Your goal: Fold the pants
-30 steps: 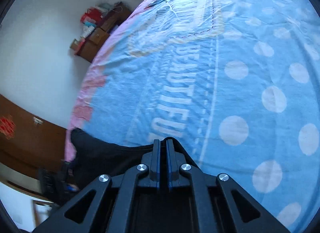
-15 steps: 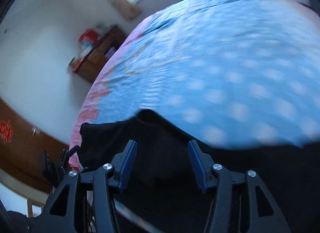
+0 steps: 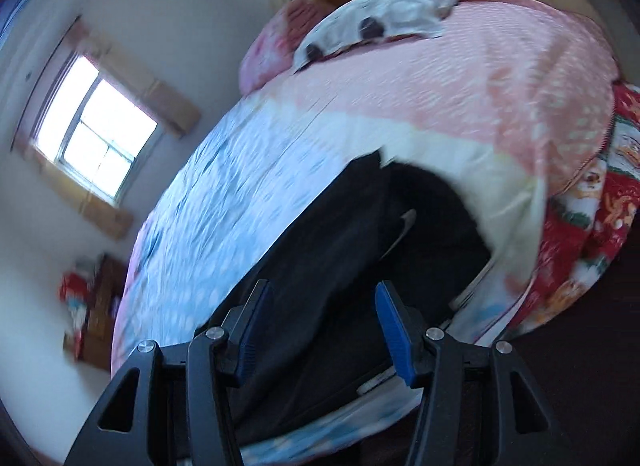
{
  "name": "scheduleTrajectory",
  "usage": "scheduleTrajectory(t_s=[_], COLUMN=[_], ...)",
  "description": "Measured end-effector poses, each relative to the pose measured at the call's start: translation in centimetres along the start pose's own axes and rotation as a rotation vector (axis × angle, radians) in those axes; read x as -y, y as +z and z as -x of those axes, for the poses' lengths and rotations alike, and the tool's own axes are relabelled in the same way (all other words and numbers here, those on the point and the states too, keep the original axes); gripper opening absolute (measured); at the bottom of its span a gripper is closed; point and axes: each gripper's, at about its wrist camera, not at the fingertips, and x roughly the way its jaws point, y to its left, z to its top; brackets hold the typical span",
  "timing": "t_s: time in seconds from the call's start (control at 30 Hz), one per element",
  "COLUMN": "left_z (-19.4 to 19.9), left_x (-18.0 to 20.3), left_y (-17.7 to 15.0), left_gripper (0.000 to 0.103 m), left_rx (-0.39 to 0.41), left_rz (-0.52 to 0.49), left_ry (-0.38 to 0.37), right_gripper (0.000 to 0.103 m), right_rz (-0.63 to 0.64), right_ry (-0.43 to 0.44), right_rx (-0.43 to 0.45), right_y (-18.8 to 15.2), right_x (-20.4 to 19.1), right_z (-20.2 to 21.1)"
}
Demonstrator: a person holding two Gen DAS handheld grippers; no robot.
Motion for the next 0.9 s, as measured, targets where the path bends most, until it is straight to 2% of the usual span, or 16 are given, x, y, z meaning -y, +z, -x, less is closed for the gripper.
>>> scheduleTrajectory(t_s=[0.13, 0.2, 0.23, 0.27, 0.37, 0.47, 0.57, 0.77, 0.9], left_z=[-0.9, -0.9, -1.0, -1.0, -1.0, -1.0, -1.0, -1.1, -1.1], left_x=[-0.5, -0.6, -0.5, -0.5, -0.4, -0.4, -0.4, -0.4, -0.3], left_y=[-0.7, -1.0, -1.0, -1.0, -1.2, -1.3, -1.5, -1.4, -1.4], left_gripper=[0.103, 0.103, 0.103, 0.103, 0.103, 0.103, 0.103, 0.103, 0.103], left_rx=[-0.026, -0.027, -0.029, -0.030, -0.032, -0.029, -0.024, -0.027, -0.027], left_rz=[0.034, 0.034, 0.030, 0.025, 0.017, 0.009, 0.004, -0.008, -0.018], left_ry=[0.008, 0.013, 0.016, 0.020, 0.026, 0.031, 0.031, 0.031, 0.030], right_gripper=[0.055, 0.039, 0.014, 0.008, 0.007, 0.007, 0.007, 0.007, 0.009], right_rz=[-0.020, -0.026, -0.021, -0.016, 0.046, 0.122, 0.137, -0.003, -0.059], right_ry=[0.005, 0.000, -0.005, 0.002, 0.052, 0.111, 0.123, 0.024, 0.047], right_rx=[-0.003, 0.013, 0.006, 0.007, 0.045, 0.117, 0.165, 0.050, 0.031], right_y=[1.1, 1.4, 1.4, 1.6, 1.8, 1.4, 0.9, -0.9, -1.4], right_x=[1.0, 0.5, 0.5, 0.3, -1.2, -3.1, -2.5, 3.8, 5.0], right_z=[-2.2, -3.0, -3.3, -3.4, -2.2, 1.1, 3.7, 1.6, 1.3])
